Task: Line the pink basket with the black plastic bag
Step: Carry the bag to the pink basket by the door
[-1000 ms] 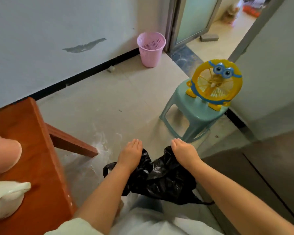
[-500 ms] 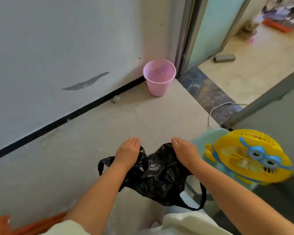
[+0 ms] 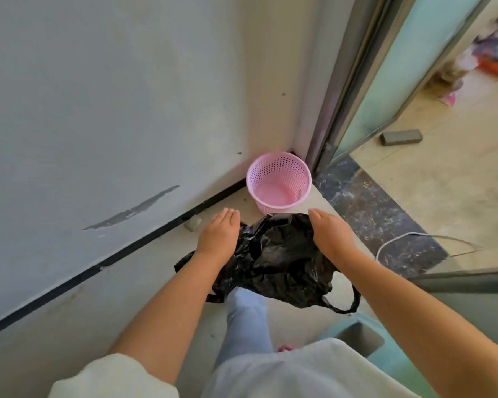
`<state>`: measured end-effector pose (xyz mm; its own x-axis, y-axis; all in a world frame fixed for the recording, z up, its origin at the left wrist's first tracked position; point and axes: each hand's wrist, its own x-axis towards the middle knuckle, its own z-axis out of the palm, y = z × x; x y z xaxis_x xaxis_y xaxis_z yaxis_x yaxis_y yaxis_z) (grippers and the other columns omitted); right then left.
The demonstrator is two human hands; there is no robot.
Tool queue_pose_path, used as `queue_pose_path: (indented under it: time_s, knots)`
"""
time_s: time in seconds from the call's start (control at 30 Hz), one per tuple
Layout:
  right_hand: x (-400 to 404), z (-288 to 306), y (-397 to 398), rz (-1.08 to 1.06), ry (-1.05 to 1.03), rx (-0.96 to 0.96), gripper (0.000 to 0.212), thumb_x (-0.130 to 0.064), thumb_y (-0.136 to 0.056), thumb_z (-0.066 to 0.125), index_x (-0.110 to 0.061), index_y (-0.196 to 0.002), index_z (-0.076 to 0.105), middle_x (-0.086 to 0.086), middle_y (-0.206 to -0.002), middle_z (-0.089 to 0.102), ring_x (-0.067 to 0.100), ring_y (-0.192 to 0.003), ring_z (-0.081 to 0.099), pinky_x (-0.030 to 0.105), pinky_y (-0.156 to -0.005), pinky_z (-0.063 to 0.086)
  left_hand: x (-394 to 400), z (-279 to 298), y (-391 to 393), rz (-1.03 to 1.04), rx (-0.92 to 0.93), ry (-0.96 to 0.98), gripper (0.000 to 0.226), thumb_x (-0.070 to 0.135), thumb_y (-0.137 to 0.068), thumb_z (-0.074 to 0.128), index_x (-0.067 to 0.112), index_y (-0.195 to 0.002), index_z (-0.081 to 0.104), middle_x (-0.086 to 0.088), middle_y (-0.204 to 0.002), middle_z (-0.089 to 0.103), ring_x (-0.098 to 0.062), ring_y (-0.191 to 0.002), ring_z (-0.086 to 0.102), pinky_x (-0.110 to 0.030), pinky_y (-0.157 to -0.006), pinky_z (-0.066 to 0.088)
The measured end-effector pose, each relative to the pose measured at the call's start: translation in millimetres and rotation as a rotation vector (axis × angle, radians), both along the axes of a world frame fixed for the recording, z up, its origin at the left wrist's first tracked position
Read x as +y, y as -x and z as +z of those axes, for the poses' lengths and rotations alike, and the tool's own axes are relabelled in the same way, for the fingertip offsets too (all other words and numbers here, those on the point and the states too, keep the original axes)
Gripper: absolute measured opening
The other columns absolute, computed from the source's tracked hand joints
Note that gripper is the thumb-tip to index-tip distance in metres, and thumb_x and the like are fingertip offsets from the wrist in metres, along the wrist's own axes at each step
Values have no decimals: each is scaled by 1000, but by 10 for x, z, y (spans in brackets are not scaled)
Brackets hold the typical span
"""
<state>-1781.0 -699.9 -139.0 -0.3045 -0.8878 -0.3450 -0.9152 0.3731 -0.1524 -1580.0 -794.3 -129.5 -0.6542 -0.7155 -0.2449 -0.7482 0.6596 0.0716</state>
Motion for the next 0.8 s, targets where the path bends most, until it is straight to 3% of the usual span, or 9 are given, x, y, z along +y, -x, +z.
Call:
queue_pose_path:
  time_s: [0.27, 0.53, 0.63, 0.7, 0.8]
  knots:
    - [-1427, -204, 801, -361, -40, -14, 42, 0, -91, 41, -14, -130, 47, 6, -130, 61, 28, -113, 59, 36, -84, 53, -1855, -271, 782, -90, -4, -161, 53, -2, -97, 30, 3, -147, 16, -12, -157, 21, -21, -146, 18, -29, -119, 18]
    - [-2037, -789, 1448, -696, -35, -149, 41, -1, -90, 44, -15, -127, 52, 8, -121, 65, 30, -107, 61, 33, -81, 50, -2771, -784, 1812, -68, -128, -321, 58, -5, -93, 38, 11, -146, 23, -8, -154, 30, -21, -141, 30, -34, -112, 35]
    - [-2208, -1159, 1597, -745, -44, -271, 38, 0, -87, 46, -15, -119, 59, 10, -117, 68, 29, -105, 62, 29, -78, 47, -2950, -1124, 2134, -20, -223, -407, 56, -7, -90, 38, 13, -141, 32, -12, -133, 55, -27, -114, 57, -37, -93, 51]
    - [-2307, -1406, 1655, -822, -40, -351, 37, 4, -86, 46, -12, -116, 63, 13, -115, 68, 30, -105, 62, 31, -84, 48, -3050, -1371, 2314, 14, -258, -456, 50, -6, -91, 36, 13, -137, 38, -14, -115, 63, -27, -93, 60, -39, -84, 54]
    - [-2426, -1749, 1678, -917, -39, -420, 37, 8, -87, 43, -7, -116, 63, 19, -117, 66, 34, -106, 61, 36, -91, 48, -3185, -1727, 2468, 169, -165, -534, 36, 4, -98, 32, 12, -129, 48, -15, -109, 66, -30, -94, 62, -40, -79, 52]
